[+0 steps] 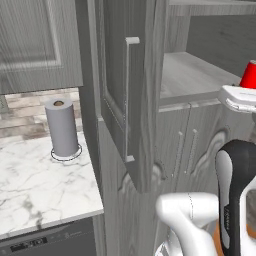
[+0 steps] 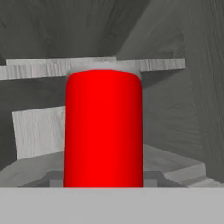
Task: Pick the can from the counter and place it in the open cabinet.
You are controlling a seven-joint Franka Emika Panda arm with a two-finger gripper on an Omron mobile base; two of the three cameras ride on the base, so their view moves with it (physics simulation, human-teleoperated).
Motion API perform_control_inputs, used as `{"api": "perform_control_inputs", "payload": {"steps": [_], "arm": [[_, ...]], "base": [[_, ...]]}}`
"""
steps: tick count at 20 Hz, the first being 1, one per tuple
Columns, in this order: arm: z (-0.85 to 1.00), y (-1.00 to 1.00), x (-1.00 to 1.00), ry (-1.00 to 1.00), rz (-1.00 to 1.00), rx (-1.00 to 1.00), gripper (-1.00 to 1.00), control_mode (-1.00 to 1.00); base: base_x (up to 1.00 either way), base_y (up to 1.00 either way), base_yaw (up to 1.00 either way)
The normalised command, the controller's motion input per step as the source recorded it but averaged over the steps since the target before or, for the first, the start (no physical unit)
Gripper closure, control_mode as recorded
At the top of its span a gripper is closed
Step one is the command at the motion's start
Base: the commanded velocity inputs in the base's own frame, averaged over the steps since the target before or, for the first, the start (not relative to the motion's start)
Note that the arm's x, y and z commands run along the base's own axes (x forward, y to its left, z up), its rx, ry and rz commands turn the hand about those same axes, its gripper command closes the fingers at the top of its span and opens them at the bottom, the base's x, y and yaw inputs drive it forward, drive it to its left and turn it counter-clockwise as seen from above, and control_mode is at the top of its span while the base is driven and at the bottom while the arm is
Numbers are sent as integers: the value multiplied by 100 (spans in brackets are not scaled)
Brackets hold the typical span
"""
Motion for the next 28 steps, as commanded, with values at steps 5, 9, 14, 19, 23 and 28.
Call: {"api": "perform_control_inputs", "payload": {"steps": [5,9,14,19,23,28], "arm": [[0,0,1,12,1,0,100,-100],[0,0,5,10,5,0,100,-100],[-1,0,15,2,7,0,100,-100],[-13,0,27,0,9,0,100,-100],[-17,1,31,0,8,0,100,-100],[-7,4,32,0,5,0,100,-100]], "base": [[0,0,0],[0,0,0],[0,0,0],[0,0,0],[0,0,0],[0,0,0]]}}
